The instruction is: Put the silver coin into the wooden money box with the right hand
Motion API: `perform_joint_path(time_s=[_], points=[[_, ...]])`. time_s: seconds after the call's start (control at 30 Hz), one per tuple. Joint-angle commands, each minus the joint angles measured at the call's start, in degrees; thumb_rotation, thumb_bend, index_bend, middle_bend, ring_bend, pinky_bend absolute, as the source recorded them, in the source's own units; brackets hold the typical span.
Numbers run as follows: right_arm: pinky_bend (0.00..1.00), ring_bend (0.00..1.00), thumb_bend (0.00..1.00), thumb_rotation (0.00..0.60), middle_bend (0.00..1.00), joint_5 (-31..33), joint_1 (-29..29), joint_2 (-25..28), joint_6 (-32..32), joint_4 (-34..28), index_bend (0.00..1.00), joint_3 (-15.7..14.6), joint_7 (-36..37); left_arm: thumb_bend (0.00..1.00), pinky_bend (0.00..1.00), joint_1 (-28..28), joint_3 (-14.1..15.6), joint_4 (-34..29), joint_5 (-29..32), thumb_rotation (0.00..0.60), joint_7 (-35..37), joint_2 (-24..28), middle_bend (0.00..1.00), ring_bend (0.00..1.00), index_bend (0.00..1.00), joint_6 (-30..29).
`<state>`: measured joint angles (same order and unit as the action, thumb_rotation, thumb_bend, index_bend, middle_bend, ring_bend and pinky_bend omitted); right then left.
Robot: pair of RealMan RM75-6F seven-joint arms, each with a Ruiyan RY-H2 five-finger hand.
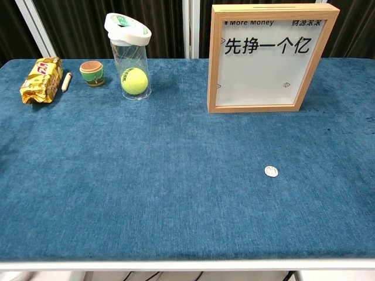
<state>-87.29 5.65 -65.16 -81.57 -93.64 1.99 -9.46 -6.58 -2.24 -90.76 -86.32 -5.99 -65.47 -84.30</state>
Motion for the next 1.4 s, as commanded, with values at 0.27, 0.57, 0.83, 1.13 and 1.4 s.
perform_joint_path(time_s=[0.27,0.57,0.83,1.13,1.4], points=[[0.0,0.0,0.2,0.6,0.0,-6.8,7.3,-1.6,9.7,-3.7,0.0,-2.1,-4.2,0.12,0.0,0.0,0.0,0.4,0.0,0.6,0.1,-0.3,0.0,0.0,0.05,-0.2],[0.0,0.0,0.2,0.6,0.0,-7.7,14.6,-7.3,19.0,0.5,0.0,-1.5,-8.6,0.12,0.0,0.7,0.2,1.0,0.3,0.6,0.9,-0.4,0.0,0.0,0.05,-0.6],[0.0,0.0,0.2,0.6,0.0,-9.4,18.8,-12.5,22.5,4.5,0.1,-2.1,-6.4,0.12,0.0,0.8,0.2,1.4,0.4,0.6,1.1,-0.6,0.0,0.0,0.05,-0.8],[0.0,0.0,0.24,0.6,0.0,-8.4,20.6,-17.2,24.3,9.0,0.13,-2.7,-7.0,0.12,0.0,1.1,0.3,2.0,0.7,0.6,1.8,-0.7,0.0,0.0,0.05,-0.8],[0.0,0.0,0.29,0.6,0.0,-6.8,20.8,-21.5,23.2,14.5,0.24,-2.6,-5.6,0.12,0.0,1.1,0.3,3.0,0.9,0.6,2.9,-0.8,0.0,0.0,0.05,-0.4]])
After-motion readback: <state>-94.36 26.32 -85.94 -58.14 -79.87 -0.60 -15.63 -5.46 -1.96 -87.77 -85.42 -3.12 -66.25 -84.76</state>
